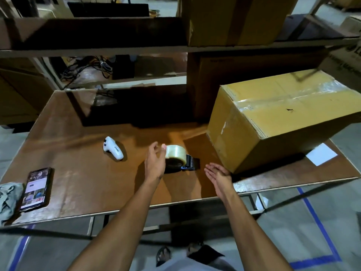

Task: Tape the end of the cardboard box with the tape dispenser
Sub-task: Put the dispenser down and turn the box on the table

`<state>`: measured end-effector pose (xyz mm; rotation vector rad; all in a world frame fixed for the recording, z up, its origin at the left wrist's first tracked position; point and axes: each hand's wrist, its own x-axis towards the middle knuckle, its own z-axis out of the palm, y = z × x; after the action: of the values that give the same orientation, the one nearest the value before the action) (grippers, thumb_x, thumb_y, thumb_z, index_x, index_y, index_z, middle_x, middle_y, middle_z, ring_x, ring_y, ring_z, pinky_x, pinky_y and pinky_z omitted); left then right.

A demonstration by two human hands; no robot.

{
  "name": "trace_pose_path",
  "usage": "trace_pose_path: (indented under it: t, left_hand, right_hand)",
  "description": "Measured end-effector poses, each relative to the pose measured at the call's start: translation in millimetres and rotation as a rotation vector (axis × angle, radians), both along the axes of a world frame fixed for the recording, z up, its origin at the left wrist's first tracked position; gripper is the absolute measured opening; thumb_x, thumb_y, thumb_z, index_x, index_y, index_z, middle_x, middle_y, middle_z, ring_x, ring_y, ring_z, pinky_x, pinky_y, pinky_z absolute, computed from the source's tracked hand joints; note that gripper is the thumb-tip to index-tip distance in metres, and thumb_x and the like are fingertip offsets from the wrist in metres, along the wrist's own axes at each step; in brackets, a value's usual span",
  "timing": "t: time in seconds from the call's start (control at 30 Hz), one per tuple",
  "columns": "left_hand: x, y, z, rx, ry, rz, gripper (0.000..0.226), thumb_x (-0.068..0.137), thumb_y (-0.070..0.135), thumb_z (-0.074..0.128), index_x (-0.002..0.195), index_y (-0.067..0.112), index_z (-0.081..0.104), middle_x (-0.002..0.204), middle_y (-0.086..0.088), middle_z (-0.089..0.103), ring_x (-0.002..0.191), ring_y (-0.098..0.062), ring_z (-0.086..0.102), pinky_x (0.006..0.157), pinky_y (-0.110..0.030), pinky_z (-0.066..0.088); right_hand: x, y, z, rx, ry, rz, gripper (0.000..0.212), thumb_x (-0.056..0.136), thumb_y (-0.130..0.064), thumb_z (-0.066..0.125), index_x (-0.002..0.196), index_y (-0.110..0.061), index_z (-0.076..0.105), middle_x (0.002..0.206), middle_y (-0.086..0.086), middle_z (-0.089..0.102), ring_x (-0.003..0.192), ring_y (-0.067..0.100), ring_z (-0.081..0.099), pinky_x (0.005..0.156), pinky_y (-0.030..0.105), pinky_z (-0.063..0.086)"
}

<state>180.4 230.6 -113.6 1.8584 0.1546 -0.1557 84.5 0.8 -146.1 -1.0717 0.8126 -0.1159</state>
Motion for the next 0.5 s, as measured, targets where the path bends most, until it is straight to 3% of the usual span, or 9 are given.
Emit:
trace_pose_path:
  t: [0.1,0.2,0.3,0.4,0.5]
  left_hand:
    - [-3,-16,16,0.085,-0.124,0.089,0.057,0.107,0.055,0.059,0.155,0.028,0.048,0.155,-0.002,0.049,0.138,-0.026,0.053,0.101,-0.042,0.048]
    - [-15,-39,28,0.177,-0.313,0.043,0.05,0.102,0.051,0.06,0.147,0.032,0.05,0.151,0.003,0.044,0.134,-0.019,0.049,0.102,-0.052,0.054]
    - [-33,-70,42,0.179,-0.423,-0.072,0.046,0.103,0.042,0.066,0.145,0.028,0.053,0.149,0.003,0.045,0.132,-0.012,0.047,0.108,-0.05,0.053]
    - [-58,-104,55,0.159,-0.446,-0.186,0.054,0.102,0.04,0.072,0.149,0.025,0.05,0.151,0.0,0.044,0.135,-0.017,0.051,0.112,-0.043,0.05]
    - [-77,-135,61,0.144,-0.336,-0.306,0.069,0.099,0.05,0.074,0.156,0.031,0.042,0.155,0.001,0.043,0.134,-0.012,0.05,0.111,-0.043,0.05]
  right_hand:
    - [-11,-3,5,-0.03,0.013,-0.026,0.019,0.104,0.004,0.056,0.121,0.003,0.064,0.129,0.025,0.067,0.122,0.036,0.066,0.112,0.045,0.05]
    - [-24,-8,7,-0.113,0.033,-0.038,0.016,0.103,0.0,0.061,0.117,-0.003,0.066,0.124,0.02,0.071,0.121,0.031,0.069,0.109,0.042,0.053]
    - [-35,-16,9,-0.253,0.078,-0.04,0.015,0.102,-0.006,0.063,0.107,-0.016,0.073,0.117,0.007,0.077,0.116,0.022,0.071,0.108,0.044,0.055]
    - [-46,-30,18,-0.36,0.116,-0.095,0.014,0.102,-0.017,0.065,0.098,-0.025,0.075,0.104,0.0,0.08,0.1,0.02,0.077,0.096,0.048,0.062]
    - [-55,-46,34,-0.479,0.148,-0.148,0.007,0.1,-0.027,0.068,0.094,-0.028,0.07,0.096,0.0,0.078,0.088,0.021,0.077,0.083,0.047,0.066]
